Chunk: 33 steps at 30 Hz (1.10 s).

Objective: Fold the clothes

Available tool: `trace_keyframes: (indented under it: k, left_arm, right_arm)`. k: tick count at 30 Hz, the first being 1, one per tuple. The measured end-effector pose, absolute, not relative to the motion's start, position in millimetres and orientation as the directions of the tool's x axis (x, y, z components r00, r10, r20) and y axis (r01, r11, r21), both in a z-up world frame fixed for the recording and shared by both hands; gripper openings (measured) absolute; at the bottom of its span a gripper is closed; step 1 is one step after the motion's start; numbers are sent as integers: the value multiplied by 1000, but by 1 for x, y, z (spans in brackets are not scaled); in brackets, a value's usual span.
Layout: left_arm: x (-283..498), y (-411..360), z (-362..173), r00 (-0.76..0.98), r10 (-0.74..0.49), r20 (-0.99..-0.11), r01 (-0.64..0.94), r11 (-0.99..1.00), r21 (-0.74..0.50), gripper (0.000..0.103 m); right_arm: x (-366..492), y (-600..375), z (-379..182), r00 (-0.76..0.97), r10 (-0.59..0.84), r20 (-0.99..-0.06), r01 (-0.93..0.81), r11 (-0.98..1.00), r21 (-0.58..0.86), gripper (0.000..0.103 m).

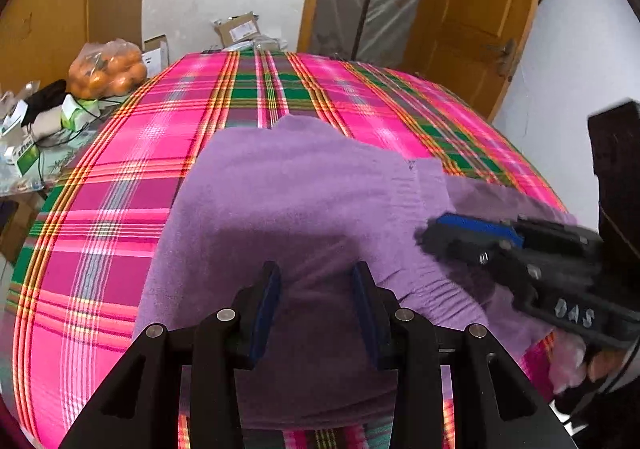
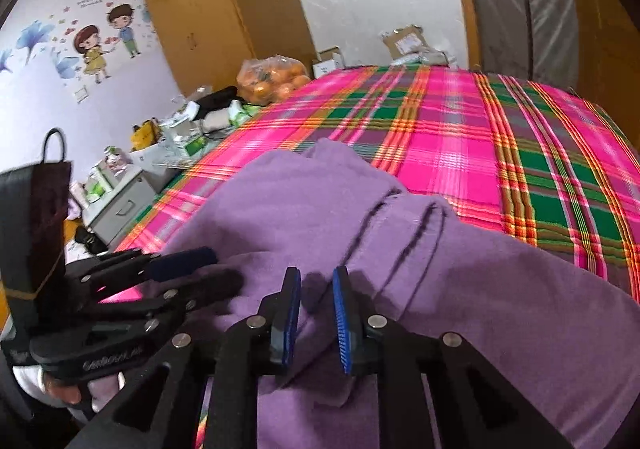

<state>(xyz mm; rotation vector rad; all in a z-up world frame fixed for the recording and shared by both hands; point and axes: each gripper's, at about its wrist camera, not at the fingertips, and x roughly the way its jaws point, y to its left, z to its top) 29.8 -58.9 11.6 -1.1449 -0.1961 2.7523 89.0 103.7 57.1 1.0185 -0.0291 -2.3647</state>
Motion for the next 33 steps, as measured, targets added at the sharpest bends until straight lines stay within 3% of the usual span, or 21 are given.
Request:
trace_keyframes:
  k: [9,13,19,22,33]
  left_arm:
    - [42,-43,2,-712,152,-685,-113,-988,-103,39]
    - [51,-52,13,-717,217,-662,-126,-975,-182,39]
    - [61,-50,3,-703,233,-671,-178,-972,-152,39]
    - [68,-57,12,-707,271,-653,-179,-962,-207,39]
    - [76,-53,3,-691,282,-666,-210,-959,-188,39]
  right_arm:
    - [102,97,47,-525,-490,-696,526,-829,188,17]
    - [110,100,49,-525,-501,-689,542,-820,183,17]
    - [120,109,49,-526,-517,-675,553,-811,190,17]
    - [130,111,54,-528,-538,-657,584,-792,178,17]
    - [134,114,42,-482,-543,-688,598,-778,195,17]
